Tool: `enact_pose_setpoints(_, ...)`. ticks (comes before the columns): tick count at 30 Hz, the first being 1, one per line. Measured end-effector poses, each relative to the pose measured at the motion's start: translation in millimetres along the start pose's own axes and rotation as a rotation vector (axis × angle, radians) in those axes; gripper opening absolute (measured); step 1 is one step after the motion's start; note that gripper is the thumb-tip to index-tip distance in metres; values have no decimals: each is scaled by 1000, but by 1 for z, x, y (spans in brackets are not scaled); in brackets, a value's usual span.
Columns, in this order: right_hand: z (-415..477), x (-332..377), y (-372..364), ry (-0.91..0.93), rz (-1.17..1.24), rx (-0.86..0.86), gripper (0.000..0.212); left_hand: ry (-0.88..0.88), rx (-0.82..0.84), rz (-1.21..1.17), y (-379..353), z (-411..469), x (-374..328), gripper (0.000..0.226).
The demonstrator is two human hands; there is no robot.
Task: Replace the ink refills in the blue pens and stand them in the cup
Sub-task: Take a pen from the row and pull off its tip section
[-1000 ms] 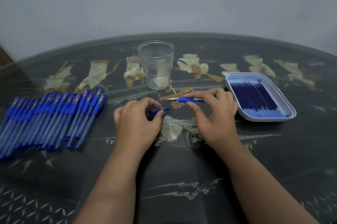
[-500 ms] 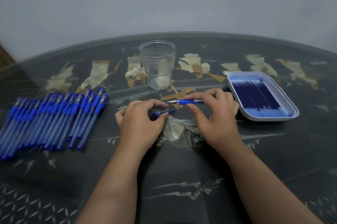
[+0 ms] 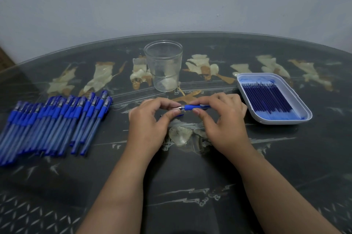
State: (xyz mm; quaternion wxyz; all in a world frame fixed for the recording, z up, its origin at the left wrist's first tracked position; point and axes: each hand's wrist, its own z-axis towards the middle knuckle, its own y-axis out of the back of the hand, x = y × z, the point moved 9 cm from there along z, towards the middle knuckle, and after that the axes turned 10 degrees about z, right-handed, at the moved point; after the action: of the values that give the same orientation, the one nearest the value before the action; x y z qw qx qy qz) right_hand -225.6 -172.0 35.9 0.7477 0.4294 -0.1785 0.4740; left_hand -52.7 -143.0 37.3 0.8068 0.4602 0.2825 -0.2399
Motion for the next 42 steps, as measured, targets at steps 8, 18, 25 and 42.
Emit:
enact_pose_setpoints(8,-1,7,2,22,47,-17,16,12,-12,-16,1,-3,-1,25)
enact_pose_setpoints(18,-1,6,2,13,23,-22,17,60,58,-136,-3,-2,3,29)
enact_pose_setpoints(25,-1,6,1,23,26,-21,17,98,44,-137,-1,-2,6,21)
enact_pose_setpoints(42,-1,5,0,16,24,-9,18,218,59,-233,0,-3,11,15)
